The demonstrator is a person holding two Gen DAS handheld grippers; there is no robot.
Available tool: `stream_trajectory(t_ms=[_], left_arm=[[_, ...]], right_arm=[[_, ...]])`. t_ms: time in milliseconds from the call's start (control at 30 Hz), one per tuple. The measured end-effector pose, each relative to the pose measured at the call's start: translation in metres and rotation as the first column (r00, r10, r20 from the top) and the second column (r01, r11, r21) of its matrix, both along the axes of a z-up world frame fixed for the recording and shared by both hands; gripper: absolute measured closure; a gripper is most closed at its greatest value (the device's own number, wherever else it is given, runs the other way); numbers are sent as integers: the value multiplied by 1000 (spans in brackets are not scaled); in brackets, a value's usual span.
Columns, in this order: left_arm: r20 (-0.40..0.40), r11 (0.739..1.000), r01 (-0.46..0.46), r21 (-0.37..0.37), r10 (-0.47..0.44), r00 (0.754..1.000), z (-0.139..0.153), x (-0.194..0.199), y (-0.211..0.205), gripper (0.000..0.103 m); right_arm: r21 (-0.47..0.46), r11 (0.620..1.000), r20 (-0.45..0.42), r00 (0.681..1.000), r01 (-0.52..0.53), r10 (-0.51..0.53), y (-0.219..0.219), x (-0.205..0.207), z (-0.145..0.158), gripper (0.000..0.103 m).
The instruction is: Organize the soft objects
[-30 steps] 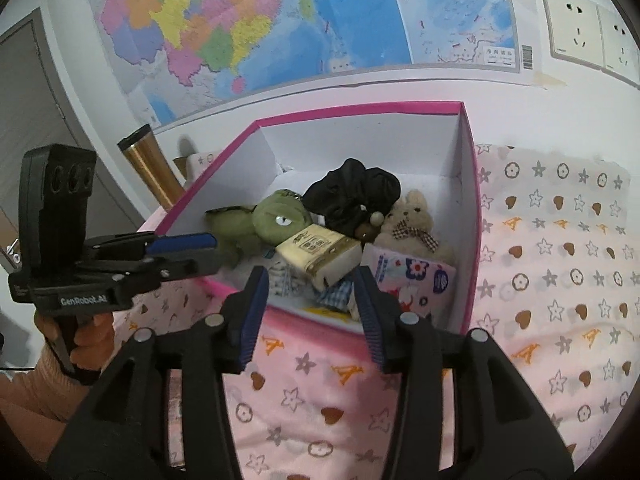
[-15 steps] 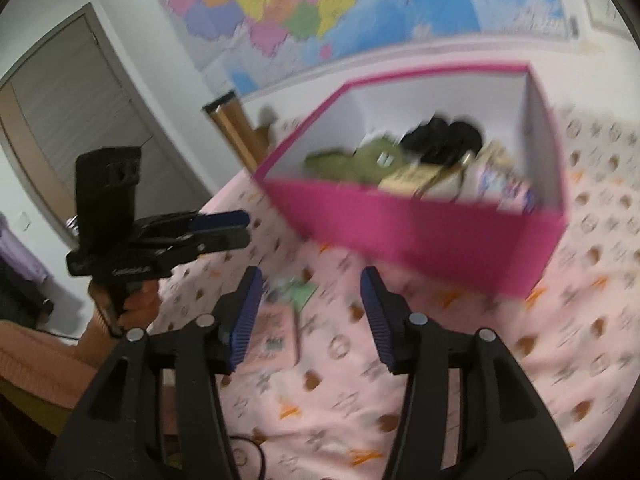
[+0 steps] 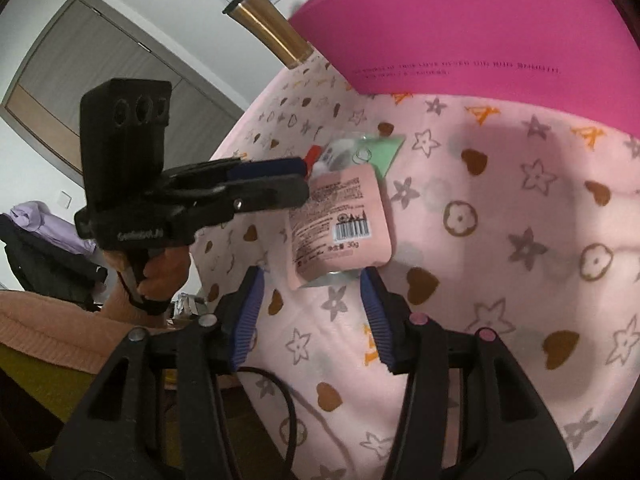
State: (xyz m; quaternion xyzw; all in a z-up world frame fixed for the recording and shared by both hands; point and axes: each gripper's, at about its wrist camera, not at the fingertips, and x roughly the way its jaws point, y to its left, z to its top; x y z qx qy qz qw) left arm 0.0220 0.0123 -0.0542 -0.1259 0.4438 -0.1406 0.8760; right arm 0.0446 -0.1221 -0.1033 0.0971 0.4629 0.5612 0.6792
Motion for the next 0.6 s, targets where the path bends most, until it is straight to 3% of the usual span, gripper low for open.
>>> stream_trajectory(t_ms=[367,600], left_arm=[[-57,996,51,-70,-55,997,-17,-7,-13,60],[-64,996,48,-79,-53,997,-19,-4,-18,60]], right_arm=[[0,989,19,989,148,-148,-8,29,-4,58],[1,991,11,991,135,-135,-11,25,-6,58]])
